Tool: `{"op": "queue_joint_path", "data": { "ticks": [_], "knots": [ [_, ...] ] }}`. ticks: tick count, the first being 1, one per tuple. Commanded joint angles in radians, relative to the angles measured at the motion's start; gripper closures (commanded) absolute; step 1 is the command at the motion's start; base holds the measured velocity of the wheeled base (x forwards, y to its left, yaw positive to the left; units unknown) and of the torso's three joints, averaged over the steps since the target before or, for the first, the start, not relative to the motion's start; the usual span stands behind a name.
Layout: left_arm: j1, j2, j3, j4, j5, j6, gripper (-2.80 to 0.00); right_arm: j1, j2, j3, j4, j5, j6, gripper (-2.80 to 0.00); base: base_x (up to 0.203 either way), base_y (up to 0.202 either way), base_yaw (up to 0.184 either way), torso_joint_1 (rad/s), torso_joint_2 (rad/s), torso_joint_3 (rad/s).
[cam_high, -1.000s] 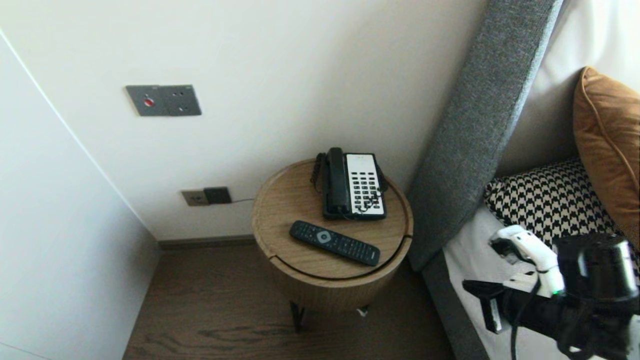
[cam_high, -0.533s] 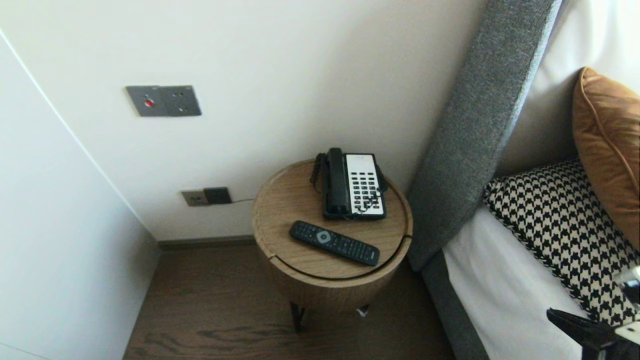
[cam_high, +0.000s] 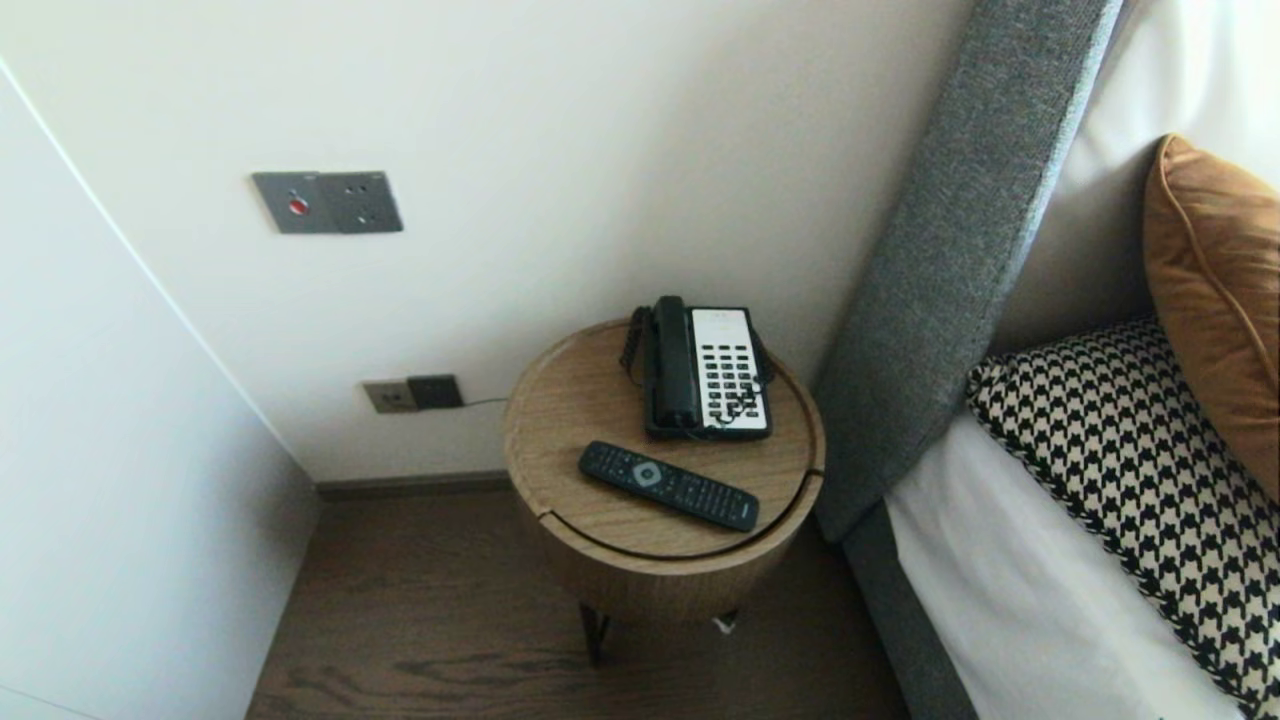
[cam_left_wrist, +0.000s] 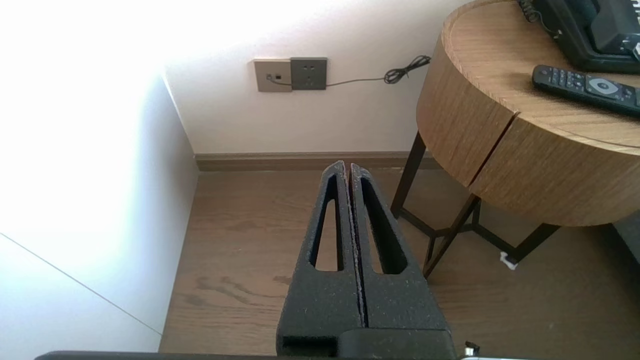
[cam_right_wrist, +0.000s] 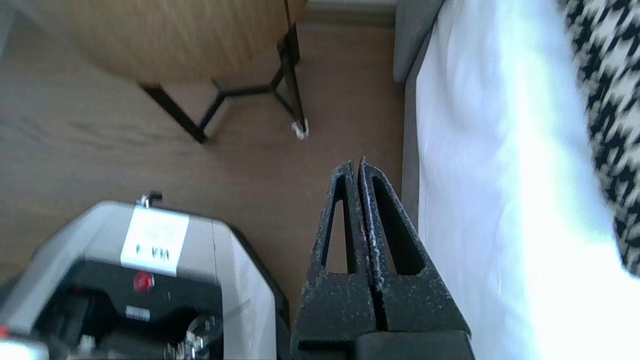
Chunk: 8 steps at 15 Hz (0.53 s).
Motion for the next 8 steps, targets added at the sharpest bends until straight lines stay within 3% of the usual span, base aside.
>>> {"op": "queue_joint_path", "data": {
  "ticks": [1,8],
  "knots": [
    [0.000,-0.001,0.000,0.000,0.000,0.000,0.00,-0.006,-0.120,0.009,0.065,0.011,-0.011,0.00,0.000,0.000,0.000,0.000,0.00,0.000],
    [0.000,-0.001,0.000,-0.001,0.000,0.000,0.00,-0.046,-0.244,-0.004,0.129,0.032,-0.009,0.00,0.000,0.000,0.000,0.000,0.00,0.000]
  ]
}}
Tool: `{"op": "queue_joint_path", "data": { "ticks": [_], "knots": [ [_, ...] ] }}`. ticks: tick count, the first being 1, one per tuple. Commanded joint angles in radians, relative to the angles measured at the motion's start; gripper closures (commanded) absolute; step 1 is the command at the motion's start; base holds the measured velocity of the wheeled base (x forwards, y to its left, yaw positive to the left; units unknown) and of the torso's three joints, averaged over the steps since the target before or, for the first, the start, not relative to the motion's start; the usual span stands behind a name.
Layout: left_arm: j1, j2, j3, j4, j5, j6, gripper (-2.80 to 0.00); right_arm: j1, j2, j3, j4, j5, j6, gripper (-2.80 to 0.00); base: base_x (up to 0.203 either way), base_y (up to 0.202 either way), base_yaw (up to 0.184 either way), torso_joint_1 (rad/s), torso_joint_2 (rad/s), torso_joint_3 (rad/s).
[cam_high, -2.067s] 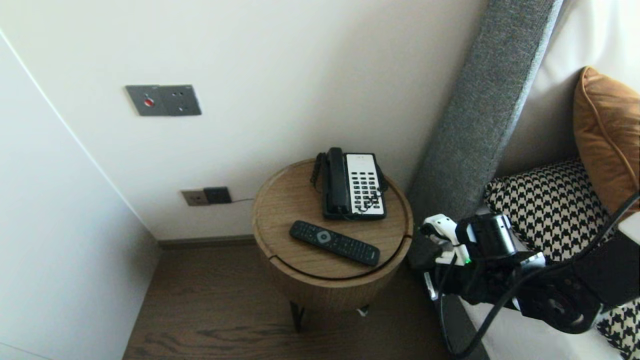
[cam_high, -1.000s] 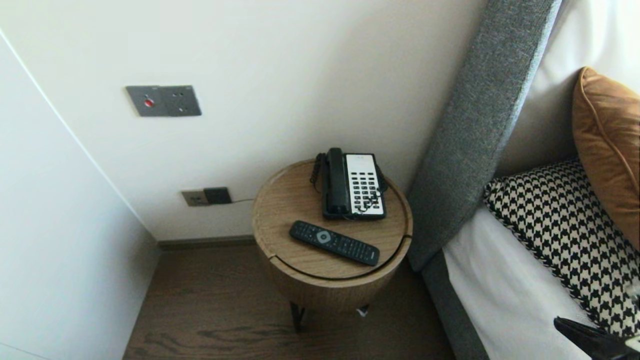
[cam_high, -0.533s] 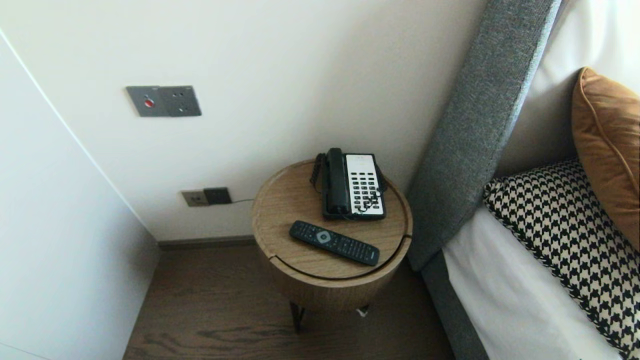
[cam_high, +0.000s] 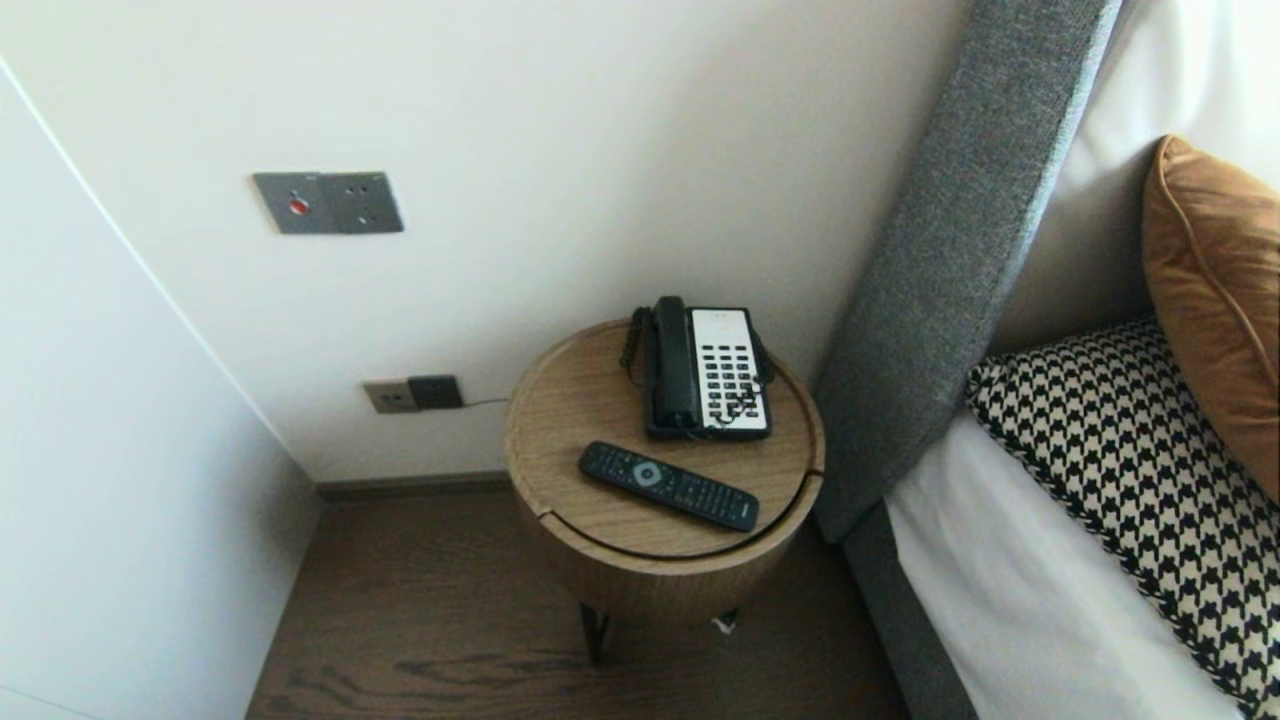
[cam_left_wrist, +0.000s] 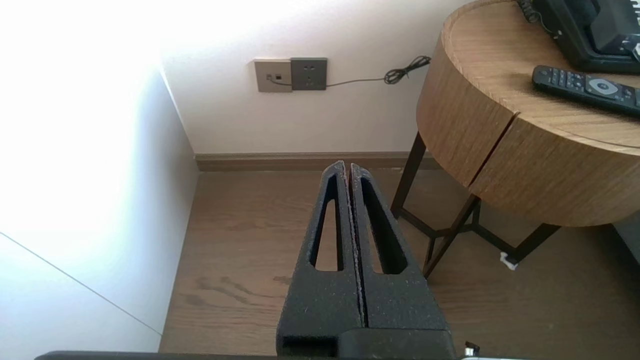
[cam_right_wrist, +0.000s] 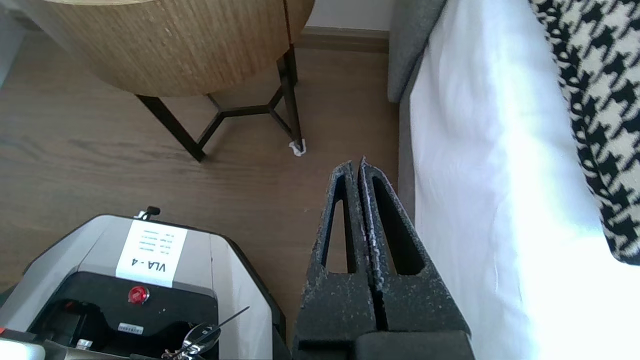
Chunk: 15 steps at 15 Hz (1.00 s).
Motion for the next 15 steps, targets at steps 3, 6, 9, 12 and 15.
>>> {"op": "queue_joint_path", "data": {
  "ticks": [3,6,9,12,15],
  "knots": [
    [0.000,-0.001,0.000,-0.001,0.001,0.000,0.00,-0.019,-0.102,-0.032,0.092,-0.006,-0.005,0.00,0.000,0.000,0.000,0.000,0.00,0.000],
    [0.000,-0.001,0.000,-0.001,0.001,0.000,0.00,-0.029,-0.105,-0.024,0.082,-0.069,-0.044,0.00,0.000,0.000,0.000,0.000,0.00,0.000],
    [0.000,-0.001,0.000,-0.001,0.001,0.000,0.00,0.021,-0.165,0.003,0.079,-0.178,-0.043,0.00,0.000,0.000,0.000,0.000,0.00,0.000],
    [0.000,-0.001,0.000,-0.001,0.001,0.000,0.00,0.031,-0.202,0.007,0.127,-0.190,-0.023,0.00,0.000,0.000,0.000,0.000,0.00,0.000],
    [0.000,-0.001,0.000,-0.001,0.001,0.000,0.00,0.050,-0.305,0.005,0.133,-0.189,0.006,0.00,0.000,0.000,0.000,0.000,0.00,0.000]
  ]
}}
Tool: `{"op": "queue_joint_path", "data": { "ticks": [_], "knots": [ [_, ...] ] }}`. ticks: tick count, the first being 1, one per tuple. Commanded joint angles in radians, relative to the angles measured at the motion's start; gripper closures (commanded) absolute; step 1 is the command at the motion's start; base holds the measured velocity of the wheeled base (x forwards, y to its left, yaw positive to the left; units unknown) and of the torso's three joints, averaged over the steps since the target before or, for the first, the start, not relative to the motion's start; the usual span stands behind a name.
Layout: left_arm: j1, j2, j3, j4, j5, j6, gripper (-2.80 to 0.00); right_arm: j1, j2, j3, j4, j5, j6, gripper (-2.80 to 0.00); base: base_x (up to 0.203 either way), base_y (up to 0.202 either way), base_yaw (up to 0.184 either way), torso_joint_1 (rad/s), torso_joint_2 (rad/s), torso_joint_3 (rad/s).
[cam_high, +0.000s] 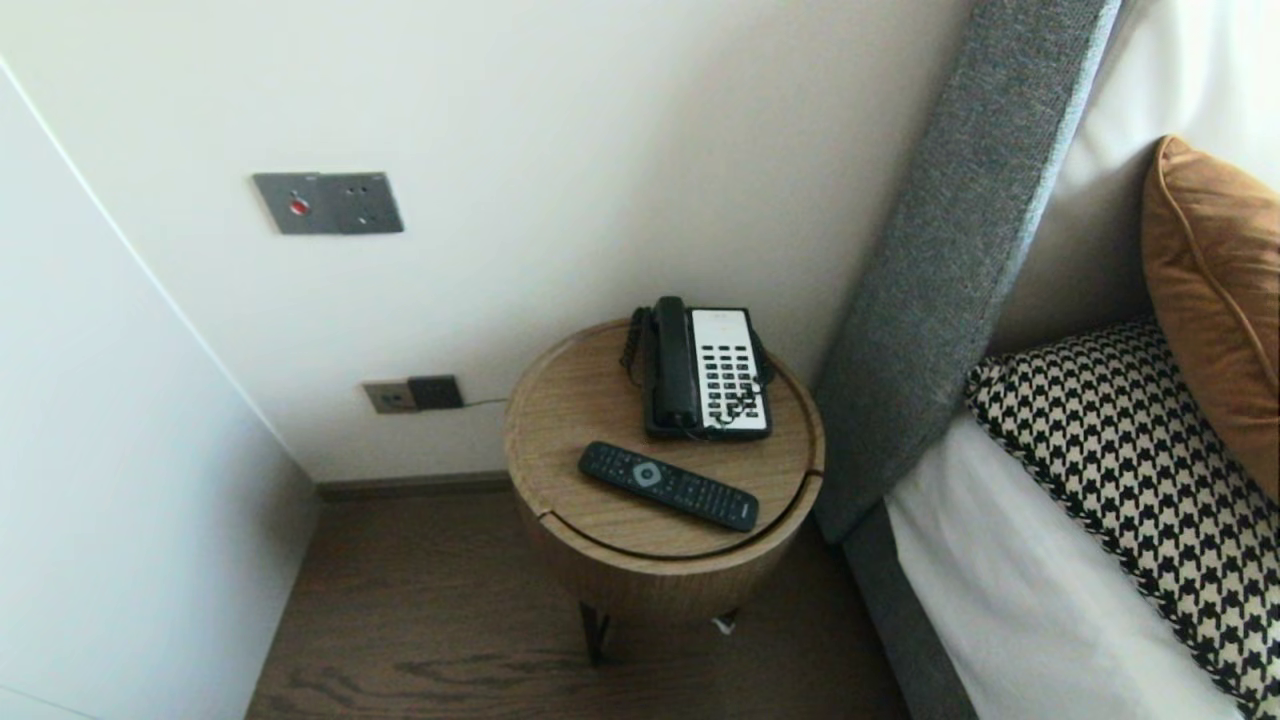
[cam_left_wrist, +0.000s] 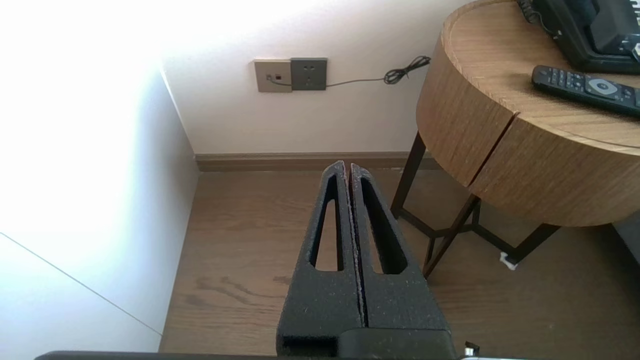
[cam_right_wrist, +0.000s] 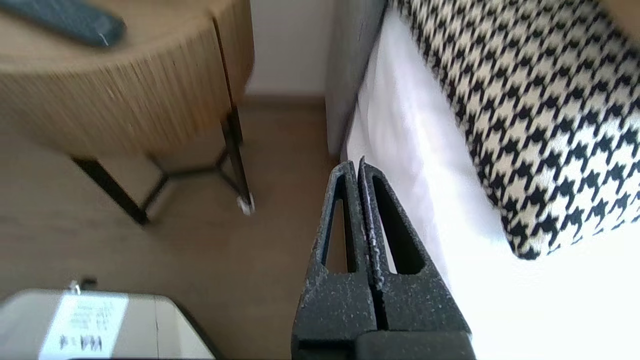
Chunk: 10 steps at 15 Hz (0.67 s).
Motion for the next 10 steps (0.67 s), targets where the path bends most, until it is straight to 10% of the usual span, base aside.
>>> {"op": "queue_joint_path", "data": {
  "ticks": [1,10],
  "knots": [
    [0.000,-0.001,0.000,0.000,0.001,0.000,0.00,0.009,-0.096,0.000,0.004,0.002,0.006,0.00,0.000,0.000,0.000,0.000,0.00,0.000],
    [0.000,-0.001,0.000,-0.001,0.001,0.000,0.00,0.012,-0.137,-0.001,-0.001,-0.016,0.104,0.00,0.000,0.000,0.000,0.000,0.00,0.000]
  ]
}}
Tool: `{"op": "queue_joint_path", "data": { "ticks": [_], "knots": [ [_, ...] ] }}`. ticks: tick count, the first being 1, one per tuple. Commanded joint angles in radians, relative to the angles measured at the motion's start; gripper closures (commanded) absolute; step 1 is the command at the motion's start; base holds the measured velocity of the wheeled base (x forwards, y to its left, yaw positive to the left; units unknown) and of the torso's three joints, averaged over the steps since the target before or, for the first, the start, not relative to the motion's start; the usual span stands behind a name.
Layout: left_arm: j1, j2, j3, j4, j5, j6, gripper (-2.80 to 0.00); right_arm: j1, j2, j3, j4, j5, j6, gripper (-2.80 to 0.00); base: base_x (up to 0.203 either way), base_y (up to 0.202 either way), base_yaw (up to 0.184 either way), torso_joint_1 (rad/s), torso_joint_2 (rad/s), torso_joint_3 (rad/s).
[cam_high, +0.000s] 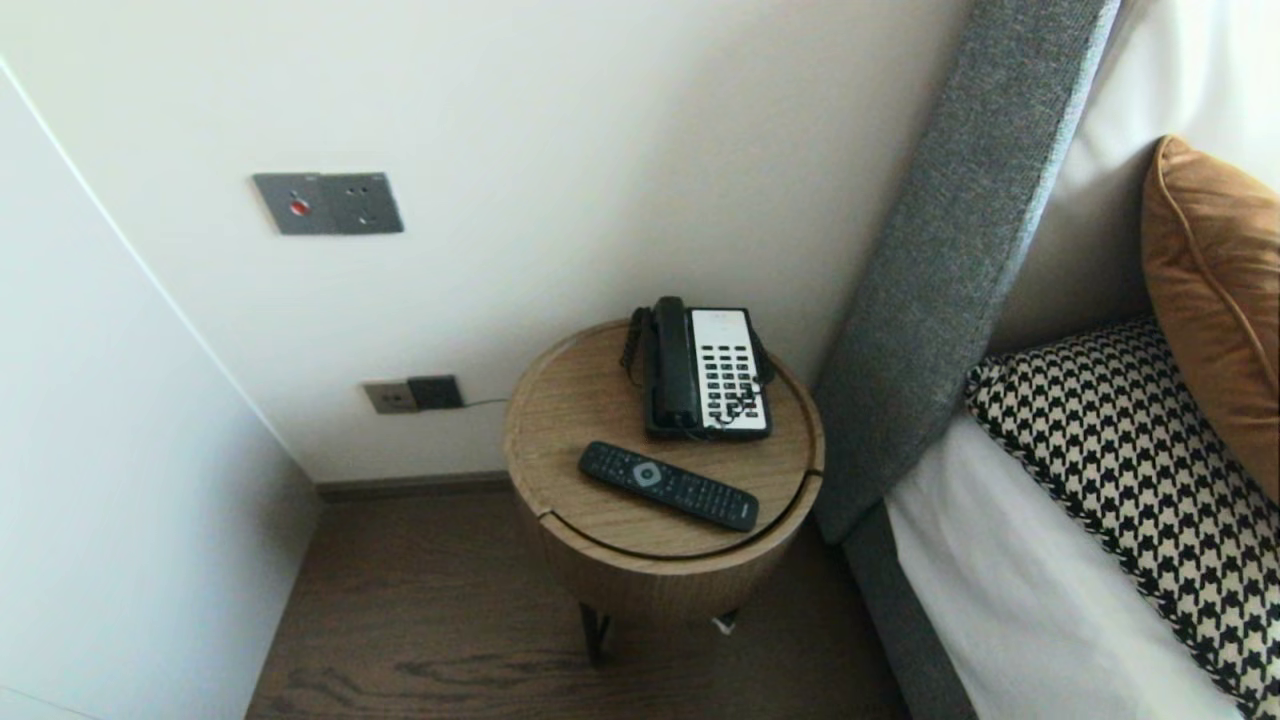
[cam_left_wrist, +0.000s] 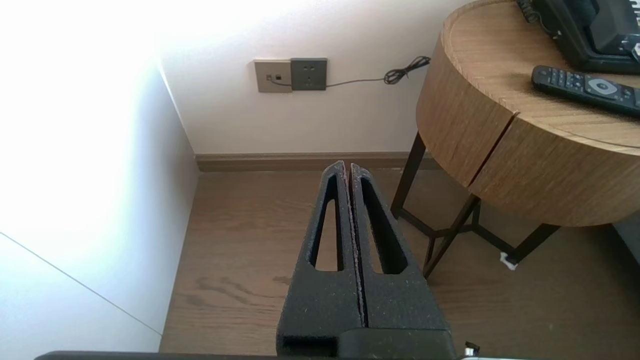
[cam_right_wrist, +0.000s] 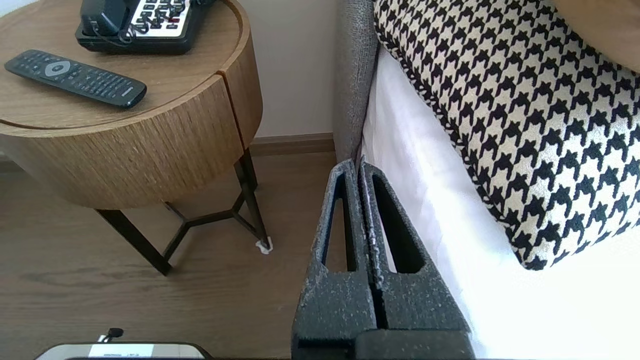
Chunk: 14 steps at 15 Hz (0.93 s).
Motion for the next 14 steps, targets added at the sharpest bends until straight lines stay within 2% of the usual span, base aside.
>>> {"op": "queue_joint_path", "data": {
  "ticks": [1,14],
  "knots": [
    [0.000,-0.001,0.000,-0.001,0.000,0.000,0.00,-0.002,-0.007,0.000,-0.001,-0.001,0.004,0.00,0.000,0.000,0.000,0.000,0.00,0.000],
    [0.000,-0.001,0.000,-0.001,0.000,0.000,0.00,-0.002,-0.007,0.001,0.001,-0.003,0.008,0.00,0.000,0.000,0.000,0.000,0.00,0.000]
  ]
}}
